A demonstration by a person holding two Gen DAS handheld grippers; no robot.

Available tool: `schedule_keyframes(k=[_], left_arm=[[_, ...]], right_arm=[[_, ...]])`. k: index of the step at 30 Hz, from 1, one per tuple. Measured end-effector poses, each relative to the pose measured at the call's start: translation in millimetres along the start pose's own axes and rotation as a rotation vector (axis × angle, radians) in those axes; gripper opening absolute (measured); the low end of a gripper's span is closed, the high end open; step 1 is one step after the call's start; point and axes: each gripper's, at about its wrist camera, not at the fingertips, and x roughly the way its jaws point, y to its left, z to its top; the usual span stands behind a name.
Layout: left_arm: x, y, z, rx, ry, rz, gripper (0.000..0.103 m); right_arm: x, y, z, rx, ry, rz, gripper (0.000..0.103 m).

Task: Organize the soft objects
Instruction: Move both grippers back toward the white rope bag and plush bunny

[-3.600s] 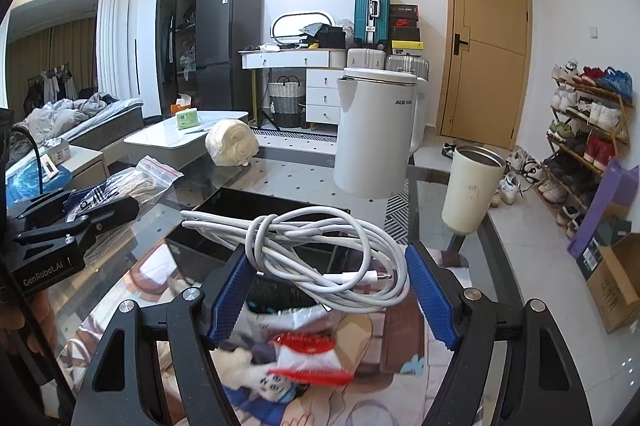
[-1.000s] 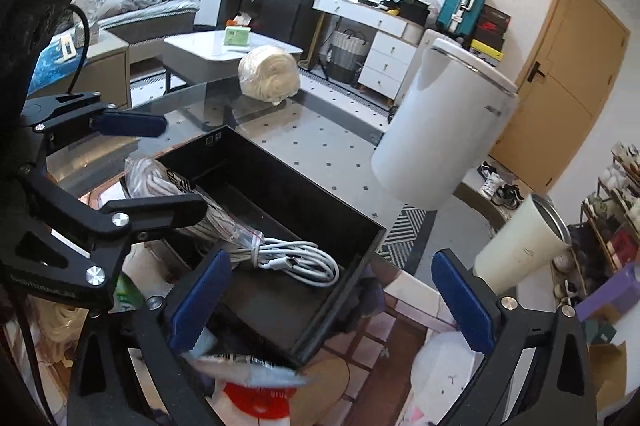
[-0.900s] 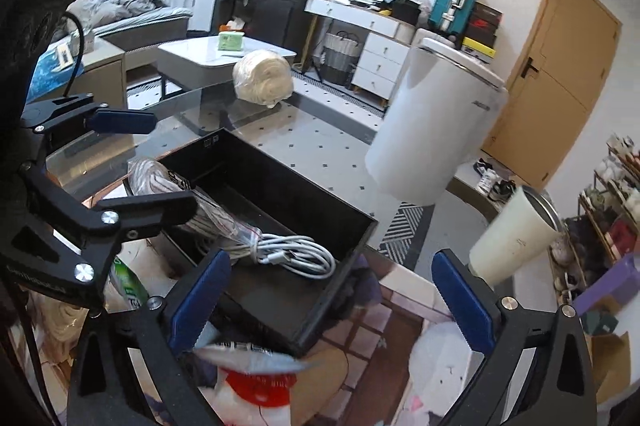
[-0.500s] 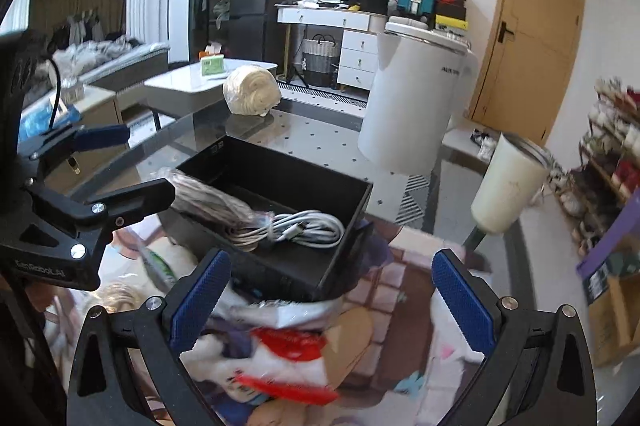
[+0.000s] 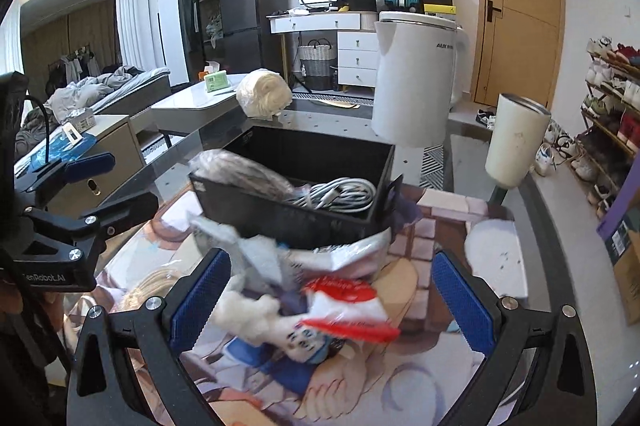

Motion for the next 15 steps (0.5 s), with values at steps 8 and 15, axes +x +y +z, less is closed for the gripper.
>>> schedule_keyframes(k=[8,15], left_arm=[[-4.6,6.6,-23.1,-0.009,0.034,-0.001,0.103],[-6.4,14.5,-40.4,-0.03,0.057,-0.005,0.103]], right_arm=[[-5.4,7.1,-20.6,0.062,0.011,0.013,0.102],[-7.3,7.2,-32.2,0.09,0.015,0.007,0.102]])
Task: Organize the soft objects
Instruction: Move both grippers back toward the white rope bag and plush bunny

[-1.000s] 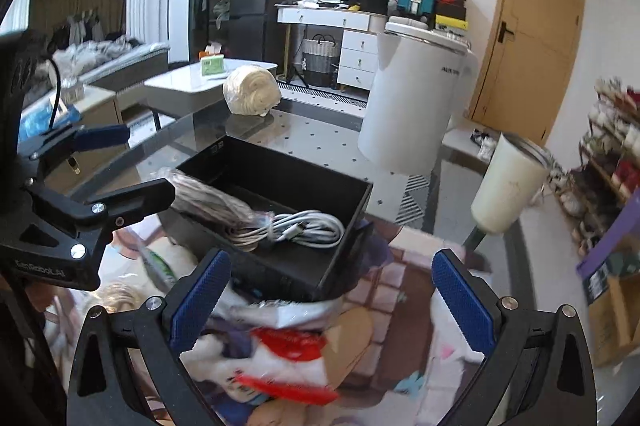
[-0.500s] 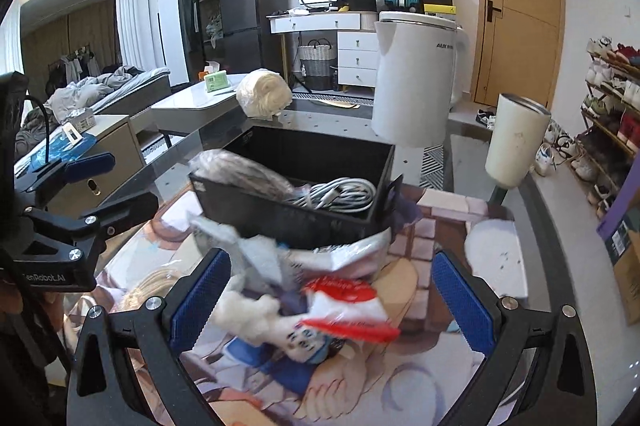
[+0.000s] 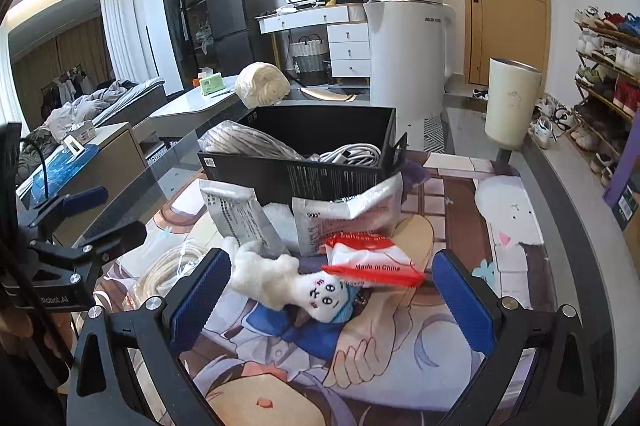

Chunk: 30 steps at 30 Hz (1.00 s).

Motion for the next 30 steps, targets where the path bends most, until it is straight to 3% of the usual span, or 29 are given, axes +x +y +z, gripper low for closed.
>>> schedule_keyframes(k=[17,30], left_arm=[[5.9,-11.0,-17.8,0.038,0.056,-0.044,0.103],[18.3,-23.4,-24.0,0.092,0.103,-0.035,0.103]], right_arm=[[7.5,2.5,-12.1,0.008,0.052,0.029,0.102],[12.9,3.7,-15.1,0.005,0.074,0.049,0.102]])
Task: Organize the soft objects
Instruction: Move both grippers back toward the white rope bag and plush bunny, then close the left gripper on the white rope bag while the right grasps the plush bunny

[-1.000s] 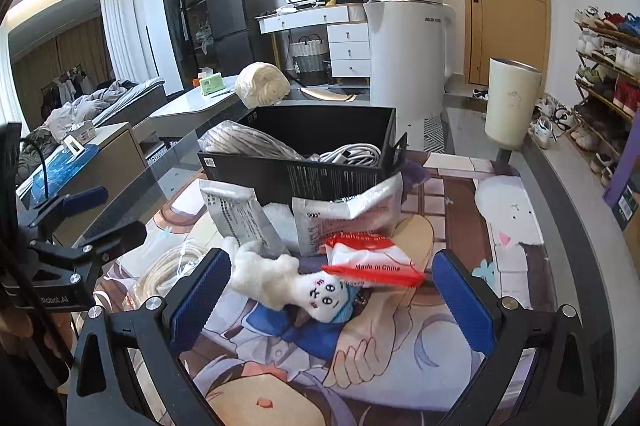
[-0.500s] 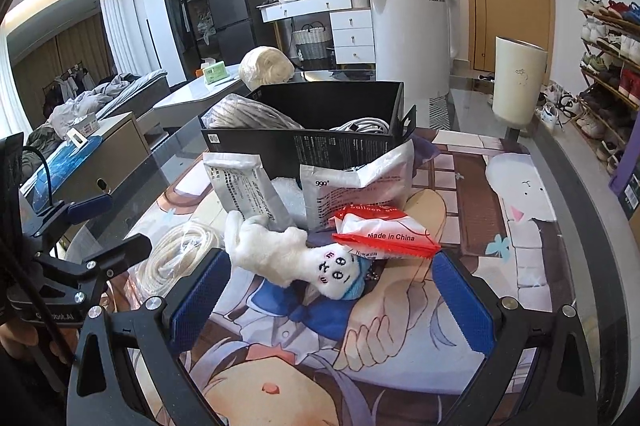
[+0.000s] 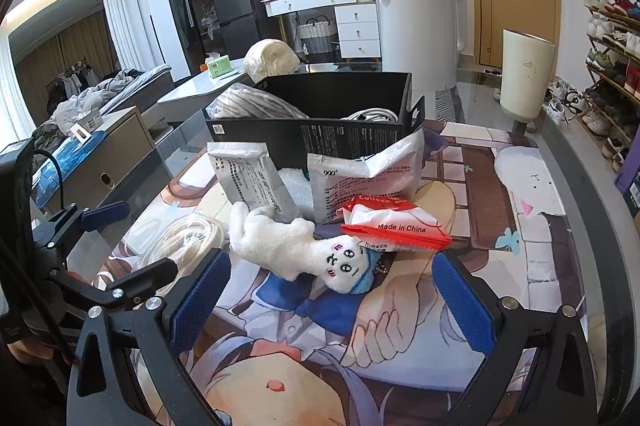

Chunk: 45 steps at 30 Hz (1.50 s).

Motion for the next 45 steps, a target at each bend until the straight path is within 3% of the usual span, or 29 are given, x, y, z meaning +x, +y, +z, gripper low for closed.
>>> schedule_keyframes(k=[25,39,45], left_arm=[[16.4,-0.9,-0.8,0.006,0.06,0.004,0.103],[21.7,-0.2,-0.6,0.004,0.092,-0.002,0.103],[22.8,0.2,-0.5,-0.003,0.099,-0.016,0.103]], right_arm=[[24.8,4.0,-1.4,0.013,0.104,0.057,0.102],[43.6,16.5,9.4,-0.018,0.127,0.033,0.102],[48.2,20.7,11.8,-0.032,0.126,0.03,0.095]])
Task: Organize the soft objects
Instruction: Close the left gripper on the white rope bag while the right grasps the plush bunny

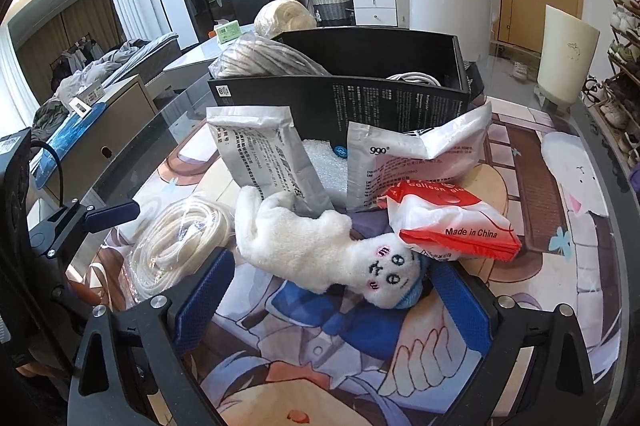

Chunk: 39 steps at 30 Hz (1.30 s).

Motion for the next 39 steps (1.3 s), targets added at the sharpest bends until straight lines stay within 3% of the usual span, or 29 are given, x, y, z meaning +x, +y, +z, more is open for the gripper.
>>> schedule_keyframes(k=[7,14,32,39], left_arm=[[0.2,-0.3,0.2,0.001,0.004,-0.01,0.103],[0.2,-1.0,0.3,0.002,0.004,-0.012,0.103],[-0.5,-3.5,0.9,0.01,0.004,-0.016,0.103],[-2.4,-6.6,-1.6,0.031,0.016,-0.054,0.1]], right_arm=[[1.0,-2.9,-0.1,-0.004,0.003,-0.014,0.081],[-2.2,-3.3,-4.0,-0.011,0.006,-0.01,0.059],[-18.5,-5.8,-15.3,-0.02,-0.021,0.001,0.055],[-21.9,-3.5,-14.9,-0.029,-0.034,0.01,0.055]])
